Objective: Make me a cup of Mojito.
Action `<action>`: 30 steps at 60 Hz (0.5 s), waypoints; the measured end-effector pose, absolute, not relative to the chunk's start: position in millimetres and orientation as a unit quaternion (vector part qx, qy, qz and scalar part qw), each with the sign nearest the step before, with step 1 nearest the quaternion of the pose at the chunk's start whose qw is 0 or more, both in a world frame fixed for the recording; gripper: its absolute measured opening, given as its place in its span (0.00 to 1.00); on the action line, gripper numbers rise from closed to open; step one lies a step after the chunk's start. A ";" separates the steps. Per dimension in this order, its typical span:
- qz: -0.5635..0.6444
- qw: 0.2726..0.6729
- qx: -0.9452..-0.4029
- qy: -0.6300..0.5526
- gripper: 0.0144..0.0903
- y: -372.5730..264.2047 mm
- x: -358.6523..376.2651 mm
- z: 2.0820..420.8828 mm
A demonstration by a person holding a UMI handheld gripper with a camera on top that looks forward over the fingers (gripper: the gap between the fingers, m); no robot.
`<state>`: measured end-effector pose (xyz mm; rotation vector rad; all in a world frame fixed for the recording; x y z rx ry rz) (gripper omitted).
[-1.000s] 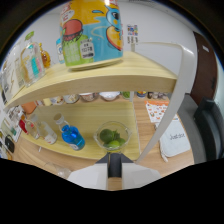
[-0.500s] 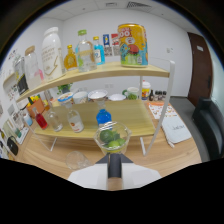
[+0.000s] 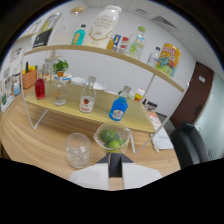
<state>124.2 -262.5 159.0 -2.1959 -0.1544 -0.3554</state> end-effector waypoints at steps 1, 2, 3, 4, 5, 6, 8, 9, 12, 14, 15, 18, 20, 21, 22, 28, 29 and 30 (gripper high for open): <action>-0.156 0.445 -0.879 -0.072 0.01 -260.4 126.9 161.0; -0.170 0.447 -0.874 -0.082 0.01 -260.7 125.8 162.8; -0.183 0.450 -0.869 -0.093 0.01 -259.8 126.2 164.7; -0.197 0.453 -0.863 -0.106 0.01 -258.7 126.4 166.6; -0.210 0.456 -0.857 -0.119 0.01 -257.6 126.6 168.6; -0.222 0.459 -0.850 -0.132 0.01 -256.4 126.7 170.6; -0.248 0.465 -0.835 -0.160 0.01 -253.3 126.1 174.8; -0.262 0.467 -0.826 -0.176 0.01 -250.4 126.7 177.1; -0.301 0.470 -0.799 -0.222 0.01 -247.5 126.8 182.9; -0.324 0.472 -0.781 -0.251 0.01 -244.4 125.9 186.0; -0.334 0.472 -0.772 -0.265 0.01 -242.9 125.0 187.8; -0.363 0.474 -0.741 -0.307 0.01 -238.3 122.5 193.6; -0.383 0.477 -0.717 -0.334 0.01 -234.6 120.6 198.8; -0.392 0.478 -0.705 -0.347 0.01 -233.4 119.7 201.7; -0.402 0.477 -0.694 -0.360 0.01 -233.0 118.7 205.0; -0.438 0.487 -0.625 -0.425 0.01 -228.4 107.1 219.3; -0.444 0.489 -0.612 -0.435 0.01 -225.8 105.3 220.6; -0.449 0.488 -0.601 -0.446 0.01 -225.6 103.5 221.9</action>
